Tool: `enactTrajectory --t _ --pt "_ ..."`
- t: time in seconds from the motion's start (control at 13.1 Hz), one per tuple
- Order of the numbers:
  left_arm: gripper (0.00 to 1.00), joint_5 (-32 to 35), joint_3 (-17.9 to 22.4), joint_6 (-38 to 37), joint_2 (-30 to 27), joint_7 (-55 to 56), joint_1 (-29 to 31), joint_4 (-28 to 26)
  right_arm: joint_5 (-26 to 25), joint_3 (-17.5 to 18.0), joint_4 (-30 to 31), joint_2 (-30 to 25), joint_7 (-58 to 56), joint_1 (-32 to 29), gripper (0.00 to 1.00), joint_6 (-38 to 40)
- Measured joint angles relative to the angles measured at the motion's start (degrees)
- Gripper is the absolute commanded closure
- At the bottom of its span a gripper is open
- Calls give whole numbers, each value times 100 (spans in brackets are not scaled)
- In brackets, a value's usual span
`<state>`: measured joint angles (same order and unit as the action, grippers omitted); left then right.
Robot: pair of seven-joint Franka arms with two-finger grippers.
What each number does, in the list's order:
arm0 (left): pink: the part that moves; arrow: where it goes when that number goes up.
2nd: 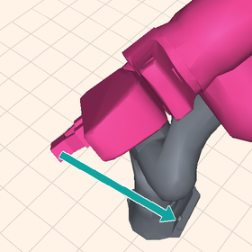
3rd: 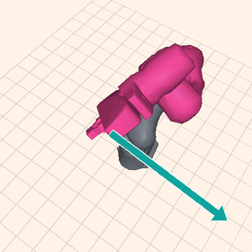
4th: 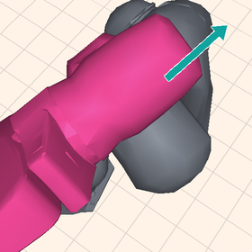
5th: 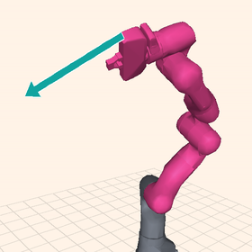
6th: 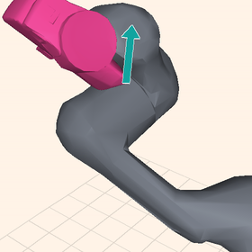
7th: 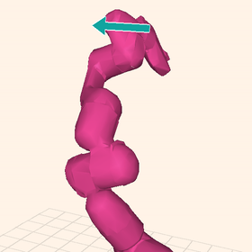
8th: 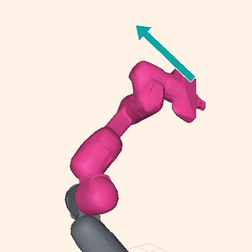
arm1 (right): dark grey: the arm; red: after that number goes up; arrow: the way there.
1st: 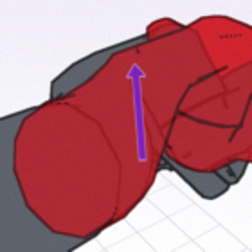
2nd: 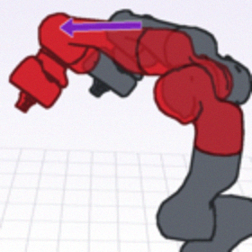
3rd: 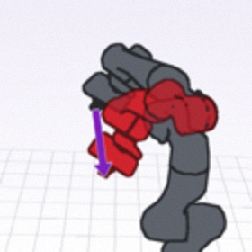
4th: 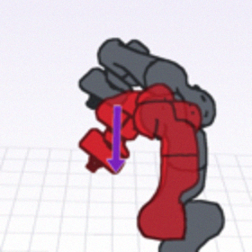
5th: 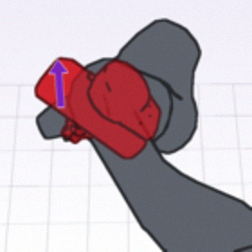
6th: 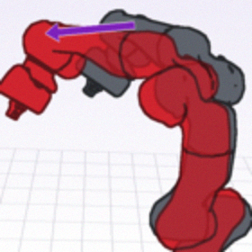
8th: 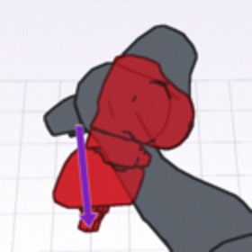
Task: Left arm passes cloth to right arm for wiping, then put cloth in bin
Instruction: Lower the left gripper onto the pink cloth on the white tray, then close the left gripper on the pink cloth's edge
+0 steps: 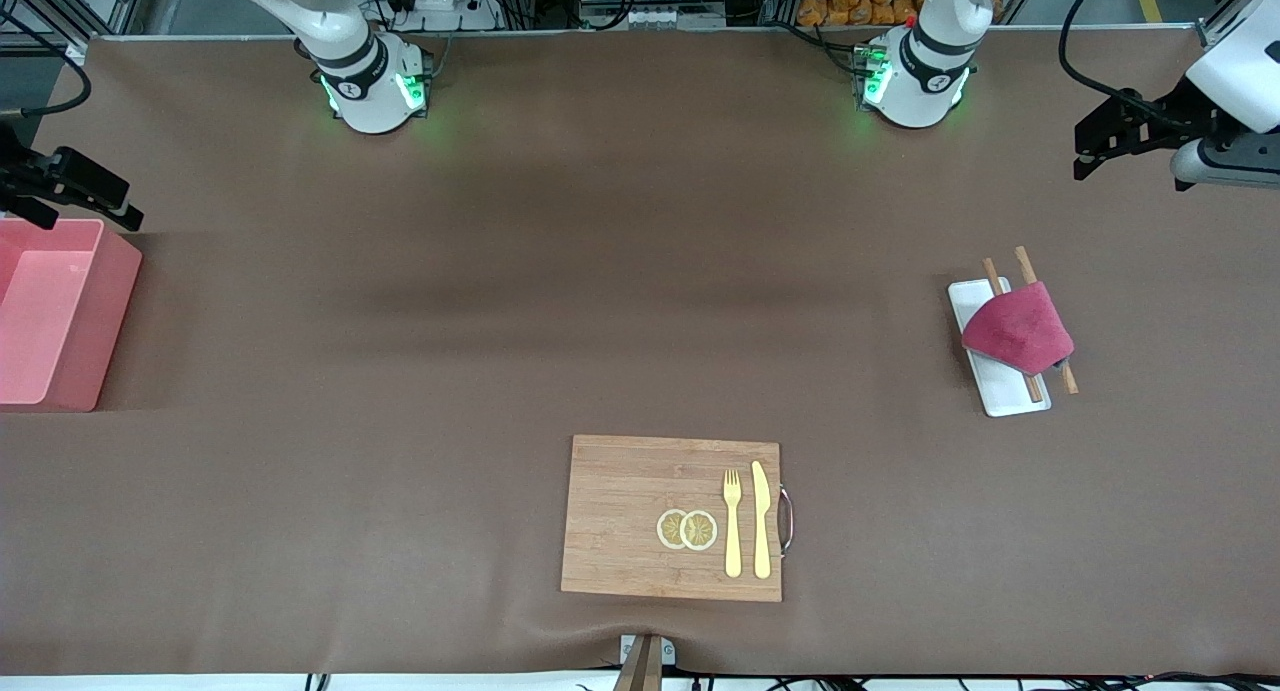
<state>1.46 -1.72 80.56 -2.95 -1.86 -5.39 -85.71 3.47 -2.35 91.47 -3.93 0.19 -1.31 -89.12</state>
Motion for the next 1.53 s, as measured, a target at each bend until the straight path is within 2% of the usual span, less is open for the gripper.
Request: enactTrajectory --t 0.61,0.84,1.15,1.53 --pt "0 -110 47 0 53 41 16 -4 0 23 58 5 70 4 0 -7" --pt "0 -116 51 10 266 152 16 20 -1 21 66 5 79 4 0 -7" --pt "0 -154 56 542 1205 -81 27 16 -2 19 72 7 91 4 0 -7" --pt "0 -269 35 1653 2538 -1577 107 17 -2 13 85 14 109 3 0 -4"
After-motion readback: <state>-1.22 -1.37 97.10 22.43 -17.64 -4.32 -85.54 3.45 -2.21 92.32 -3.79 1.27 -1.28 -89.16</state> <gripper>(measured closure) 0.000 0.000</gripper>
